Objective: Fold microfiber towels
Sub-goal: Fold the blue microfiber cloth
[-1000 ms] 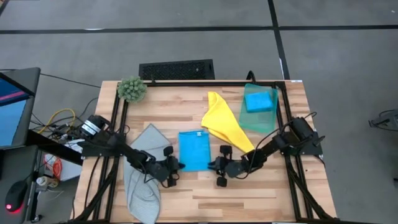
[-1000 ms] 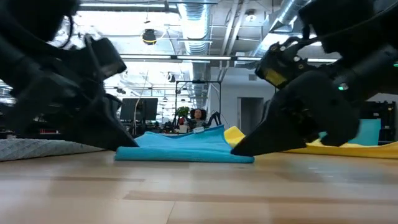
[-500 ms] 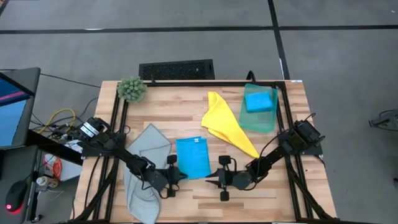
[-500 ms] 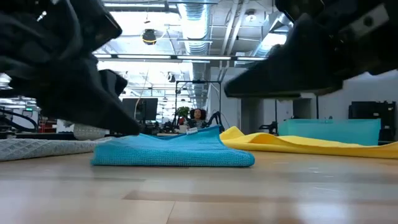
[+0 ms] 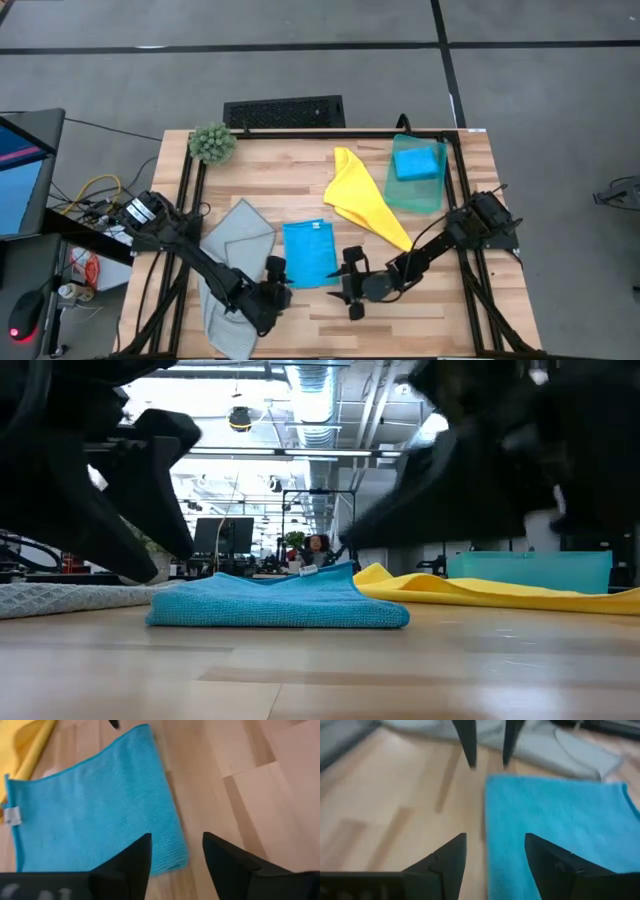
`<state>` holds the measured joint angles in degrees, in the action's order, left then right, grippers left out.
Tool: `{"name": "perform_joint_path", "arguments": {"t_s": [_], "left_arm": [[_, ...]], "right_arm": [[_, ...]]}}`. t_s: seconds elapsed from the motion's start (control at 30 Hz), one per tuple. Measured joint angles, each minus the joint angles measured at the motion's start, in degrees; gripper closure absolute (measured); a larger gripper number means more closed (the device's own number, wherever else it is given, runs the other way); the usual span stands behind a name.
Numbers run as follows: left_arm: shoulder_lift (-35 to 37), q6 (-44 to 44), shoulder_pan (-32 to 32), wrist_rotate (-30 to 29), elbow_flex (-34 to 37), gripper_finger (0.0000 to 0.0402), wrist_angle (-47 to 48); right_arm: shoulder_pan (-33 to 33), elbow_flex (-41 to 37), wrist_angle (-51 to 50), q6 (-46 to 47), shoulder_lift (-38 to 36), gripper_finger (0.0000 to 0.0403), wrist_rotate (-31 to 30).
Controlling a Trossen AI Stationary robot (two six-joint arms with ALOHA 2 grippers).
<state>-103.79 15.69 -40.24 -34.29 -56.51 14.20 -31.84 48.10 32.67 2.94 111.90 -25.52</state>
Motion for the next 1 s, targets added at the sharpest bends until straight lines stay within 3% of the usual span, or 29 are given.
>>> {"name": "perform_joint_path", "arguments": {"t_s": [0.2, 0.5, 0.77, 1.0], "left_arm": [[0.0, 3.0, -2.8, -6.4, 3.6, 0.0219, -4.3], [-0.4, 1.0, -4.3, -9.6, 10.4, 0.0219, -19.2], [-0.4, -1.5, -3.6, -9.6, 14.2, 0.0219, -28.8], [-1.8, -2.6, -2.4, -8.4, 14.4, 0.0219, -28.8]], "right_arm": [[0.5, -0.1, -2.5, -1.3, 0.0, 0.0191, 1.7], [2.0, -0.8, -1.3, -2.6, 0.0, 0.0198, 2.0], [2.7, -0.8, 3.8, -2.1, 4.6, 0.0201, 4.7], [2.7, -0.6, 11.7, 1.2, 10.7, 0.0202, 4.0]]}}
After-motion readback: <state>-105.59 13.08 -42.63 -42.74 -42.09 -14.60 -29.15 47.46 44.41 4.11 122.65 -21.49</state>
